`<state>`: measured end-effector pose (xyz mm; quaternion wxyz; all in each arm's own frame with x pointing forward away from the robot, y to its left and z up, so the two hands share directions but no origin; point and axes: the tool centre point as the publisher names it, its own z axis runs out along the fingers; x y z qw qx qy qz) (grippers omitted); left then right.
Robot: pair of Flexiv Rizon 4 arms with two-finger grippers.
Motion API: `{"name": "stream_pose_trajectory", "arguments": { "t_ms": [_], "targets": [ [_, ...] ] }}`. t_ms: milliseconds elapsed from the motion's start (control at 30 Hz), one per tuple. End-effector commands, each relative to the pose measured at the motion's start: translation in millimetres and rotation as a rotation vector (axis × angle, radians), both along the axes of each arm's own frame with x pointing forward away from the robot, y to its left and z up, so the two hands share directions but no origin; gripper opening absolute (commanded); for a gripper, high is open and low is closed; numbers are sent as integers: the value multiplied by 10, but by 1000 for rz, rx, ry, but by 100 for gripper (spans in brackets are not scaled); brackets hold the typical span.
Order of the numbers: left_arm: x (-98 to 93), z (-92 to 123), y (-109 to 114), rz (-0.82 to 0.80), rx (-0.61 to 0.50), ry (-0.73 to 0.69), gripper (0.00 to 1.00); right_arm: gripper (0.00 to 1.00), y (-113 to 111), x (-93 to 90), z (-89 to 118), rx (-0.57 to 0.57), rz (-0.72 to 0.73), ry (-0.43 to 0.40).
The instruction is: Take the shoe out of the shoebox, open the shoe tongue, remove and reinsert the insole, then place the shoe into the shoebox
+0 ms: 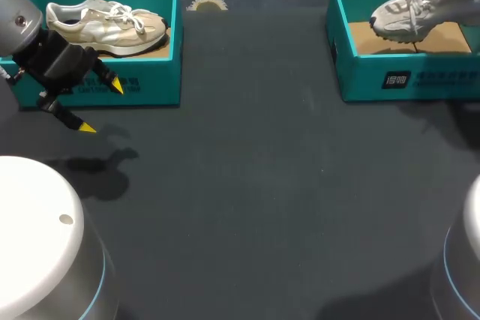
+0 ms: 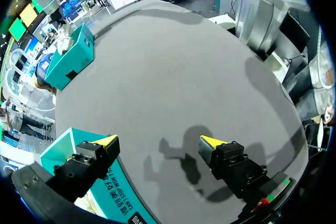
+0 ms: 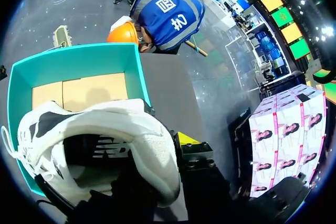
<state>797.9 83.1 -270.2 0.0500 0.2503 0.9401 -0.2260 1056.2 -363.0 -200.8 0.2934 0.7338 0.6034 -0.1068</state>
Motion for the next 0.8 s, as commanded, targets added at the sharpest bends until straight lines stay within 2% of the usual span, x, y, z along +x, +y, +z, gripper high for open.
{"name": "stream_pose_trajectory", "arguments": {
  "t_ms": [33, 400, 800],
  "targets": [
    [-8, 0, 3, 0, 2, -2, 100, 0, 12, -27, -64, 1, 16, -7],
    [-8, 0, 3, 0, 2, -2, 100, 0, 106, -28, -263, 19, 69, 8],
    [-8, 0, 3, 0, 2, -2, 100, 0, 178, -113, -510, 63, 76, 59]
  ]
}}
